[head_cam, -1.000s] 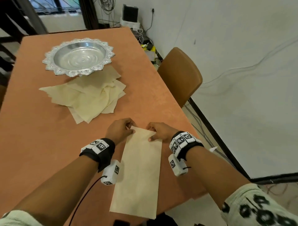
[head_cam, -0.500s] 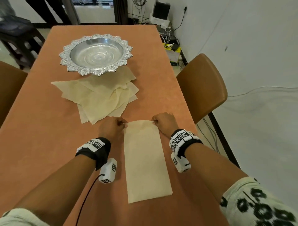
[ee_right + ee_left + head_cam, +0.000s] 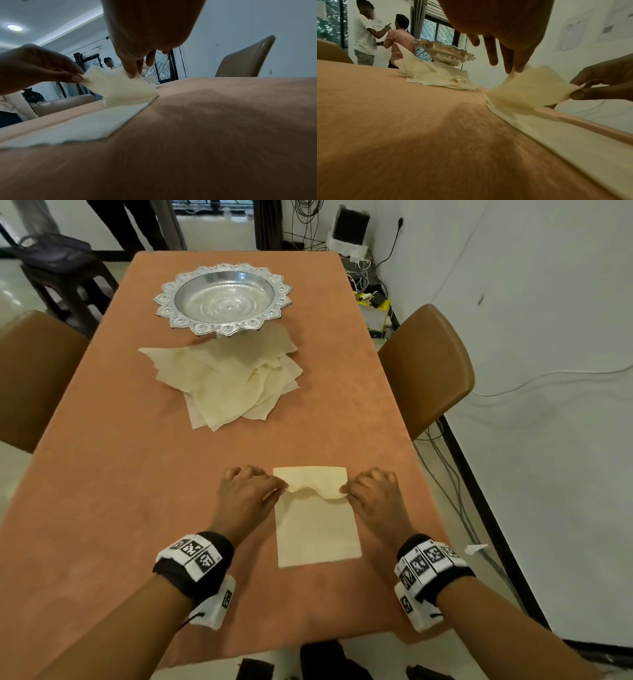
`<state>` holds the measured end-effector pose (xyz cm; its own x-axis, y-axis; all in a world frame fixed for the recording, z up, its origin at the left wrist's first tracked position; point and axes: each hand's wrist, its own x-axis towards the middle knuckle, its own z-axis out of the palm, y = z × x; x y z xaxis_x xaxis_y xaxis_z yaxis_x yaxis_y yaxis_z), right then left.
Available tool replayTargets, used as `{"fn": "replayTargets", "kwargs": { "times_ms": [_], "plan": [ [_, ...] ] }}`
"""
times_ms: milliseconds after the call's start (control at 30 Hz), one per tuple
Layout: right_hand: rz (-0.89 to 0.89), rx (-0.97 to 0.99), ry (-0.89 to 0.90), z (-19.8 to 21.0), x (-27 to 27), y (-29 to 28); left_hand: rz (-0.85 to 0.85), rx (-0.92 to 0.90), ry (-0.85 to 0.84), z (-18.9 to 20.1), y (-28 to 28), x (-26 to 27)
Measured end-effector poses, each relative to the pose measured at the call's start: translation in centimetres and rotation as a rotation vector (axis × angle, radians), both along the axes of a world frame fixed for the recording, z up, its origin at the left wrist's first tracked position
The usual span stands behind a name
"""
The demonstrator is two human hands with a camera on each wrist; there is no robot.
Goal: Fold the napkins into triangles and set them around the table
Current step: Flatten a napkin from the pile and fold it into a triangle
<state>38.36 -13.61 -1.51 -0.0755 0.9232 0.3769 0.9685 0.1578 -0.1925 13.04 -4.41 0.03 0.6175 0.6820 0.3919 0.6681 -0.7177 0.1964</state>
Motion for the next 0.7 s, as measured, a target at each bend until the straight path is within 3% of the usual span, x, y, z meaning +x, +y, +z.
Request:
{"fn": "replayTargets", "kwargs": {
  "times_ms": [100,233,567,700],
  "plan": [
    [-0.019,0.005,0.002,-0.6,-1.0,-3.7,-0.067,0.148,0.012,-0.3,-2.8,-1.2],
    [-0.063,-0.038,0.020,-1.1,-2.0,-7.1,-0.133,0.205,0.067,-1.7,-5.3,-2.3],
    [-0.016,-0.217,-0.046,-2.4,-2.7,-8.2,-0.188,-0.030,0.258,-2.7,-7.3,-3.3],
    [0.028,-0.197,-0.051,-2.5,-2.2,-8.3,-0.124,-0.096,0.201,-2.0,-6.0,-3.9]
  ]
}}
